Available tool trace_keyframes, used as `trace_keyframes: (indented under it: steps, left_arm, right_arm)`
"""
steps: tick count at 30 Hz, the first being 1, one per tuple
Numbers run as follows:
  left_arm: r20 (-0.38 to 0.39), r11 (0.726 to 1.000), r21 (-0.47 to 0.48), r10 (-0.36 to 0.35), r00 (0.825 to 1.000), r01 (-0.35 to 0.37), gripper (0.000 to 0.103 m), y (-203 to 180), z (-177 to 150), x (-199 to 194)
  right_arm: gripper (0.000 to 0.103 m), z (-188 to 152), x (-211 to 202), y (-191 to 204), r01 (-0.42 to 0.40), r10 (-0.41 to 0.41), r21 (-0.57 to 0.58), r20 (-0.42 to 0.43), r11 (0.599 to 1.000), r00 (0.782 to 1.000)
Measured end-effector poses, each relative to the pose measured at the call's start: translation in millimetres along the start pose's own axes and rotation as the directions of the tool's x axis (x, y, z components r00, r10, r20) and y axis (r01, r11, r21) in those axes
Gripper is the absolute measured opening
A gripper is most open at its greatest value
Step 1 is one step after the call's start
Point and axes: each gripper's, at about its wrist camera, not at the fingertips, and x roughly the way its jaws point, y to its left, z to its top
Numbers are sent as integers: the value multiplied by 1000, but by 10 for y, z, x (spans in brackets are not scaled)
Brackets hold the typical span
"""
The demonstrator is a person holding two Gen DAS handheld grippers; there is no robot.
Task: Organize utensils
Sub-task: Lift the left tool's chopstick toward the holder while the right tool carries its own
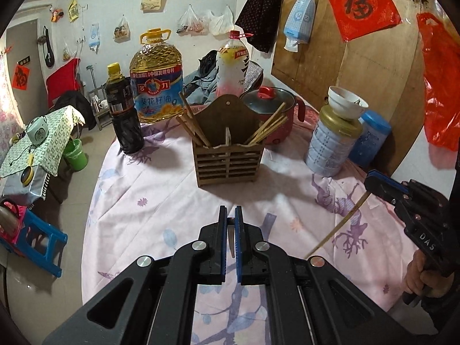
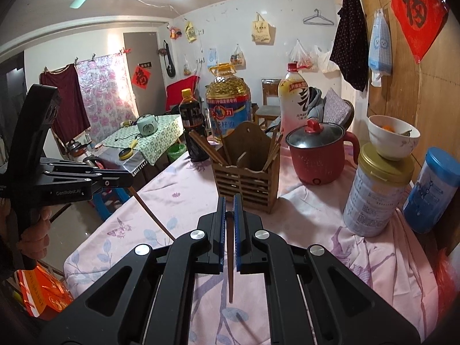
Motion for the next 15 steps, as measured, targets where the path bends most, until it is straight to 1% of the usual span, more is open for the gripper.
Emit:
trace_keyframes:
  steps: [7,10,15]
  left_arm:
    - [29,1000,8,-5,1000,5,5,29,322,-14]
    - [45,1000,15,-11,999,11,5,35,514,-30]
    - [84,999,49,1,996,-5,5,-11,859,-66]
  right_arm:
    - [6,285,48,-31,-9,9,-12,35,1000,999]
    - [6,447,82,-33,-10,12,-31,55,999,998]
    - [6,751,145,-45,-22,26,-47,98,999,995]
